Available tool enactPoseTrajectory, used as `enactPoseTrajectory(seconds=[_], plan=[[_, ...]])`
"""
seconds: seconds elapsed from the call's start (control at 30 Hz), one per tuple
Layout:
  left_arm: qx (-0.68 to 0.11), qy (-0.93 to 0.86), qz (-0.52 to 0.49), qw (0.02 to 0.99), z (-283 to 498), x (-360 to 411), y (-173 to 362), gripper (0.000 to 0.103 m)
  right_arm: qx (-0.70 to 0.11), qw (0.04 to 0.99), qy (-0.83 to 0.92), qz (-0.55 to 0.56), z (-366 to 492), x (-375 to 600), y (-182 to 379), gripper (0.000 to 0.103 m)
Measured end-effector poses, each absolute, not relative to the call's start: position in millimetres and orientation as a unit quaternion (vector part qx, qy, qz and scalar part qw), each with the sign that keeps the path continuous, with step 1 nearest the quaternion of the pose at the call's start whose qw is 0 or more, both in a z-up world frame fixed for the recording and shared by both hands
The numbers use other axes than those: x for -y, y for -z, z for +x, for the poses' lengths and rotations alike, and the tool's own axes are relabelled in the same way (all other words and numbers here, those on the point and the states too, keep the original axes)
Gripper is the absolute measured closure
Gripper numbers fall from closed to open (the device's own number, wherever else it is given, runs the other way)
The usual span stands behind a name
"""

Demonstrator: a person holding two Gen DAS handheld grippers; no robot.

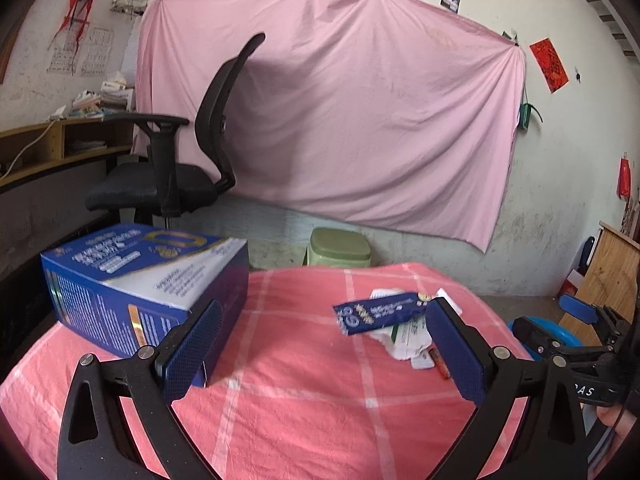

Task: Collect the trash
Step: 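Grasp the white toothpaste tube with the right gripper while the left gripper grasps the orange battery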

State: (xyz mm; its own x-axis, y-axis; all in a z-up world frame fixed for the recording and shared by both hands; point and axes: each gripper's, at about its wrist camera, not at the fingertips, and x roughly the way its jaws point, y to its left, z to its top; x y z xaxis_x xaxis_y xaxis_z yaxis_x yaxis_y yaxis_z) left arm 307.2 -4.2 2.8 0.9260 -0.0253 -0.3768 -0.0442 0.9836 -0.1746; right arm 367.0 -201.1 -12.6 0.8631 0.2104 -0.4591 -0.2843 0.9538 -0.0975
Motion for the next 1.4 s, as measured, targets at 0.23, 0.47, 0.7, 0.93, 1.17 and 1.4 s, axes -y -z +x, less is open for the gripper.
enactPoseTrajectory(seconds=[0.23, 0.47, 0.7, 0.93, 1.17, 1.4], plan=[[-0.272, 0.016, -0.093, 0.958, 329.7, 8.0, 17.6, 0.004, -0.305, 0.937, -0.149, -0.078, 383.0, 199.2, 29.4, 0.0], [-0.31, 0.049, -0.075, 0.946, 346.1, 21.5, 26.1, 0.011, -0.359, 0.909, -0.193, -0.085, 390.2, 189.0, 42.0, 0.007], [-0.346, 0.076, -0.08, 0.932, 361.6, 26.1, 37.0, 0.046, -0.393, 0.884, -0.225, -0.118, 391.7, 171.3, 53.3, 0.028], [-0.364, 0.124, -0.093, 0.918, 365.8, 35.0, 39.4, 0.063, -0.405, 0.881, -0.217, -0.116, 395.7, 175.1, 54.8, 0.06], [-0.379, 0.166, -0.096, 0.905, 366.6, 54.8, 41.7, 0.075, -0.409, 0.881, -0.217, -0.092, 399.8, 194.2, 51.2, 0.063], [-0.397, 0.184, -0.092, 0.894, 373.7, 74.4, 44.9, 0.076, -0.408, 0.887, -0.204, -0.073, 404.1, 211.9, 47.4, 0.063]])
